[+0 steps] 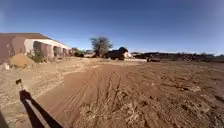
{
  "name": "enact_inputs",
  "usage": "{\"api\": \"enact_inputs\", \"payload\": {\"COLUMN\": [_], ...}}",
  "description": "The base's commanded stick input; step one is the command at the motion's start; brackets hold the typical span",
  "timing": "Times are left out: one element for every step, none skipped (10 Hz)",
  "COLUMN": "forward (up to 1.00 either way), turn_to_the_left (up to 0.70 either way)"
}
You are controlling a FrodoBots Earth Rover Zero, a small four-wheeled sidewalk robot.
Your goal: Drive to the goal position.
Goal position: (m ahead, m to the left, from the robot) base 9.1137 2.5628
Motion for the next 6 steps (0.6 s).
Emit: {"api": "enact_inputs", "payload": {"forward": [0.00,0.00,0.00,0.00,0.04,0.40], "turn_to_the_left": [0.00,0.00,0.00,0.00,0.00,0.00]}}
